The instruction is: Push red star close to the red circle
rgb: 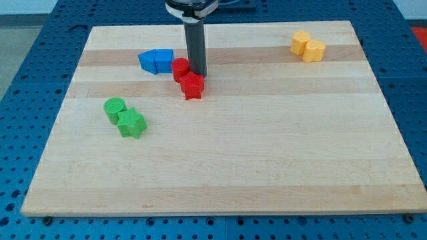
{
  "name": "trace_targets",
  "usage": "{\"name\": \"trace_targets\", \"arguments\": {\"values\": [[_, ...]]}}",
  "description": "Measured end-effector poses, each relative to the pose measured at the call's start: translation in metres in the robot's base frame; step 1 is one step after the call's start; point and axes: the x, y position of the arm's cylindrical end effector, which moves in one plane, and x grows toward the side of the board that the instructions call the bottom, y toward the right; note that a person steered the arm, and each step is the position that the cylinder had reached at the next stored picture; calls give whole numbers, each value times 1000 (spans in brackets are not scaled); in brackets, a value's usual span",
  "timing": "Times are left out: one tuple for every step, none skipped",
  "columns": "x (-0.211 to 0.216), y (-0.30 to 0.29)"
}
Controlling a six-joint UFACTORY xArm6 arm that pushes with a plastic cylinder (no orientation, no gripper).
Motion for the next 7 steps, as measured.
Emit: {"name": "trace_targets", "arguments": {"values": [[1,40],[20,73],[50,74],[58,59],[58,53],[58,51],[57,48]]}}
